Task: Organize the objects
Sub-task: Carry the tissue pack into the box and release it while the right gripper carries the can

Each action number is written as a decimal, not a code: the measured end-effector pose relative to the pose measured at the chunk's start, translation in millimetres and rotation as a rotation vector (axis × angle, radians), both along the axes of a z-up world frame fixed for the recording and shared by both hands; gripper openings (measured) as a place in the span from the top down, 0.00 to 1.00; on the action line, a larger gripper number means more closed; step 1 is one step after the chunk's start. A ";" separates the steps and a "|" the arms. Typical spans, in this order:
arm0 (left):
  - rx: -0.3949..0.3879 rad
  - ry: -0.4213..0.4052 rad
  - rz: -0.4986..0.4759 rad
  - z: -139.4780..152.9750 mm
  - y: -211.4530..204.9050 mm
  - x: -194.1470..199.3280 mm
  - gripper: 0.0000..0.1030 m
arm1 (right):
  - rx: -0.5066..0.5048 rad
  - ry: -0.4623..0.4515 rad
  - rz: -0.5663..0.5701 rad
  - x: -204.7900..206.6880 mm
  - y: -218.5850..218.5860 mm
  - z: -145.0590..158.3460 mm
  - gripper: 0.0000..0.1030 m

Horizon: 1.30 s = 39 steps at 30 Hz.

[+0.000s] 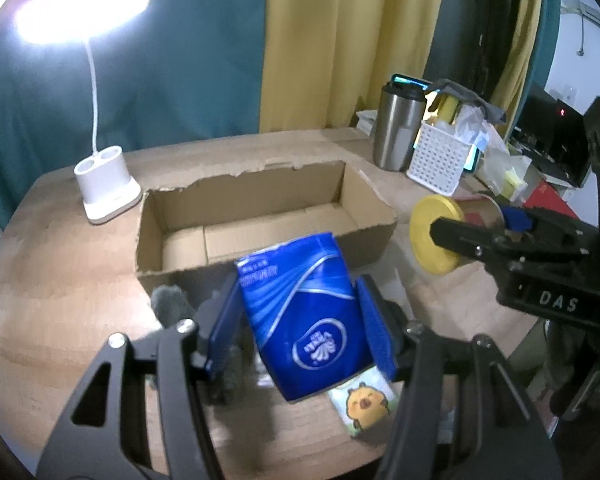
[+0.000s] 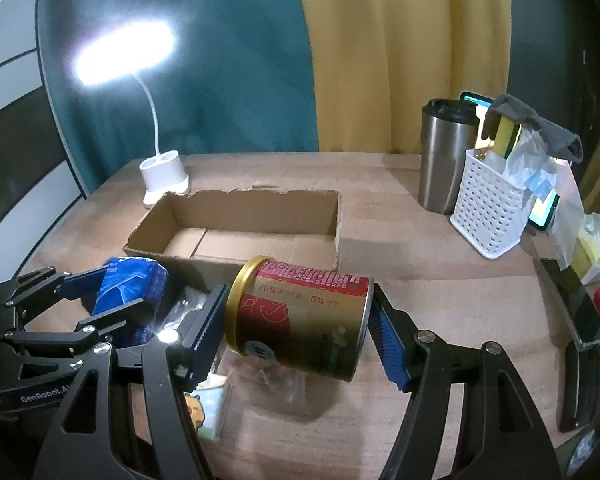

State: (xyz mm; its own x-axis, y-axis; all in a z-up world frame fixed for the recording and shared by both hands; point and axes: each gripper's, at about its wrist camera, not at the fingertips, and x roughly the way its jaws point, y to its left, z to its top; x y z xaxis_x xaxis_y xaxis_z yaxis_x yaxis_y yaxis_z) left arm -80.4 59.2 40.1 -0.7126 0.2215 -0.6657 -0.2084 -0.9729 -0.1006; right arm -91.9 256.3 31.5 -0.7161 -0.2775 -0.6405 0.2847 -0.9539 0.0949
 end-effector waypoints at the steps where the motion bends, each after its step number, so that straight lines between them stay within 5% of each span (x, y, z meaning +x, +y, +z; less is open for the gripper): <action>1: 0.001 0.000 0.001 0.6 -0.2 -2.9 0.44 | 0.000 0.000 0.000 -1.9 0.0 0.6 0.32; 39: 0.059 -0.032 0.070 -4.2 -22.8 -92.2 0.43 | 0.028 -0.033 0.090 -94.5 -30.3 -13.0 0.32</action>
State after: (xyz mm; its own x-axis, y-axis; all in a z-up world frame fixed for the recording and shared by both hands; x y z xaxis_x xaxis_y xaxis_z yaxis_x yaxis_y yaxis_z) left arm -172.6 36.5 35.8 -0.7062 0.2118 -0.6756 -0.1360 -0.9770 -0.1641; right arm -186.4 226.0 18.5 -0.6675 -0.3217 -0.6715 0.3668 -0.9269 0.0794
